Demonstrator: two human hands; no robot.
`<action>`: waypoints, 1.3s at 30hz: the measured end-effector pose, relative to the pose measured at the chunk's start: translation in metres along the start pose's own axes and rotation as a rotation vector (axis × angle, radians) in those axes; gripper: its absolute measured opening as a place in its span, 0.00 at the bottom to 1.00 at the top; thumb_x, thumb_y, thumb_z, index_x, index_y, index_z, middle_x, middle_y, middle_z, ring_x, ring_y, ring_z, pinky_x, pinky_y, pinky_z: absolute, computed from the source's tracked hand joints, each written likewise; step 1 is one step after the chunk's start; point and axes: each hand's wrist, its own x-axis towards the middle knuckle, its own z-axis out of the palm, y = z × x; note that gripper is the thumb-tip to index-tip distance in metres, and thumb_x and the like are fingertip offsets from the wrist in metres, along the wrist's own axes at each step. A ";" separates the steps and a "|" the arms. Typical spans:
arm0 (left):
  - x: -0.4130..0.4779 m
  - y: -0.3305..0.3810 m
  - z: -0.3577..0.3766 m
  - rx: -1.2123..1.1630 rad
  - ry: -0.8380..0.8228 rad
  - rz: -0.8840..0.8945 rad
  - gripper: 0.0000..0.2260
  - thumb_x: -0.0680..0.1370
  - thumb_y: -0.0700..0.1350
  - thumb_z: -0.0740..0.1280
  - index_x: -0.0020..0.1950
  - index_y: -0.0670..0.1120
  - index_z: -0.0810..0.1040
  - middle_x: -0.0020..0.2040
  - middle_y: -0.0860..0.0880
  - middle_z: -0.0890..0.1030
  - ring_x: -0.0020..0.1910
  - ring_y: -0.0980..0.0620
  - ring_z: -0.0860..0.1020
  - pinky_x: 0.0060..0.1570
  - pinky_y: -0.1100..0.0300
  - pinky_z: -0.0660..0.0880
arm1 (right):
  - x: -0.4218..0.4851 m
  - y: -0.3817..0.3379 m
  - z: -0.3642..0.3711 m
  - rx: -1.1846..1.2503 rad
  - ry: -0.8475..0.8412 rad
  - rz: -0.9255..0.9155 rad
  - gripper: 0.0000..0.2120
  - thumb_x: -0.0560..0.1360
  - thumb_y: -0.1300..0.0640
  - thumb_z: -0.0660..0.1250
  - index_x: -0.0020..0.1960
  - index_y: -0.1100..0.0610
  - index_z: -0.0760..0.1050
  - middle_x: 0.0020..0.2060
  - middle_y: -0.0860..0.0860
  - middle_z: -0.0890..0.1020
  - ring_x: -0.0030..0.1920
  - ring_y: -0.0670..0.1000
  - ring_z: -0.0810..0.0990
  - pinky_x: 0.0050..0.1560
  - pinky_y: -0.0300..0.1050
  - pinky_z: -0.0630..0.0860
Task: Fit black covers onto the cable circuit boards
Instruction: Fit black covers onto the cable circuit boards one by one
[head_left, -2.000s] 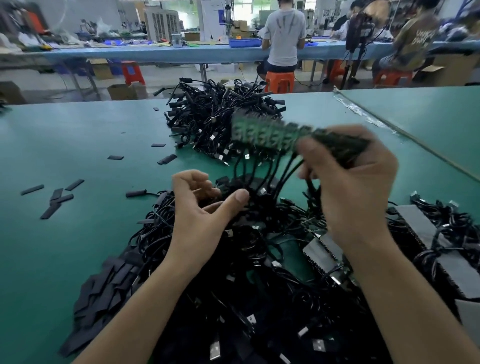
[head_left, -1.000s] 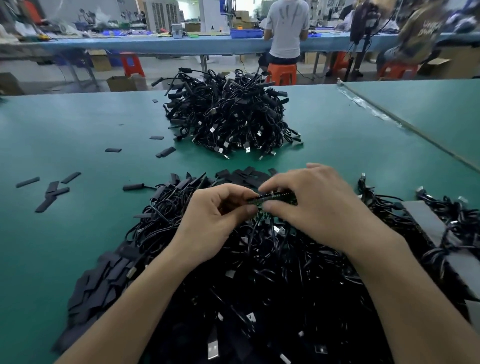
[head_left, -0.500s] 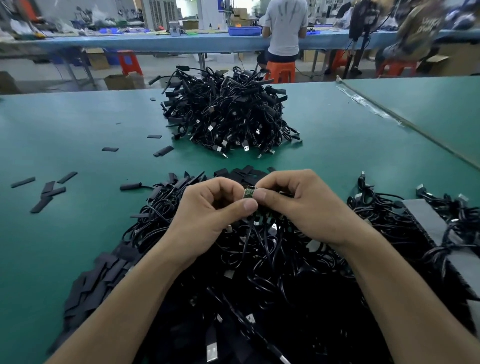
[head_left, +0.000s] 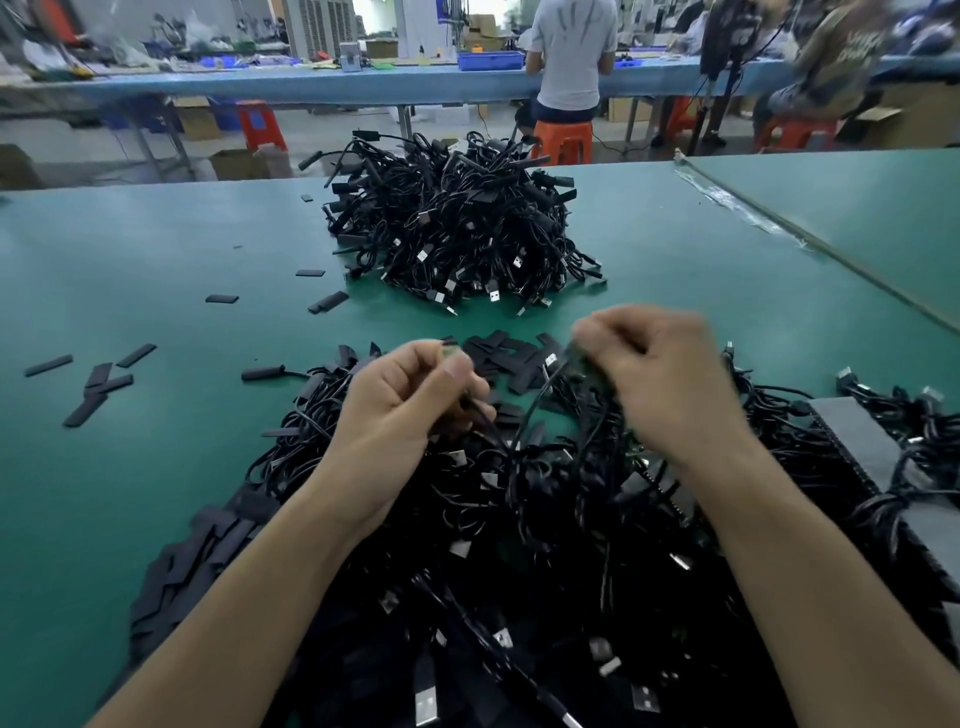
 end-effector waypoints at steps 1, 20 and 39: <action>0.001 0.000 0.001 -0.062 0.040 -0.002 0.08 0.76 0.52 0.68 0.45 0.48 0.77 0.42 0.48 0.85 0.39 0.51 0.84 0.41 0.61 0.80 | 0.003 0.002 -0.008 -0.136 0.182 0.052 0.08 0.78 0.47 0.68 0.43 0.47 0.82 0.38 0.44 0.84 0.48 0.54 0.83 0.59 0.61 0.75; 0.005 0.016 -0.010 0.038 0.295 0.084 0.12 0.82 0.46 0.64 0.40 0.55 0.80 0.26 0.56 0.63 0.22 0.58 0.58 0.20 0.68 0.58 | -0.012 -0.009 0.012 -0.466 -0.492 -0.187 0.13 0.82 0.57 0.62 0.62 0.46 0.79 0.59 0.48 0.82 0.54 0.48 0.81 0.59 0.47 0.78; -0.005 0.011 0.001 0.596 0.051 0.077 0.10 0.82 0.43 0.64 0.56 0.59 0.76 0.40 0.57 0.85 0.28 0.53 0.83 0.28 0.69 0.73 | 0.029 0.012 0.071 -0.758 -0.462 -0.053 0.12 0.79 0.50 0.66 0.60 0.54 0.79 0.61 0.55 0.75 0.63 0.60 0.72 0.61 0.54 0.71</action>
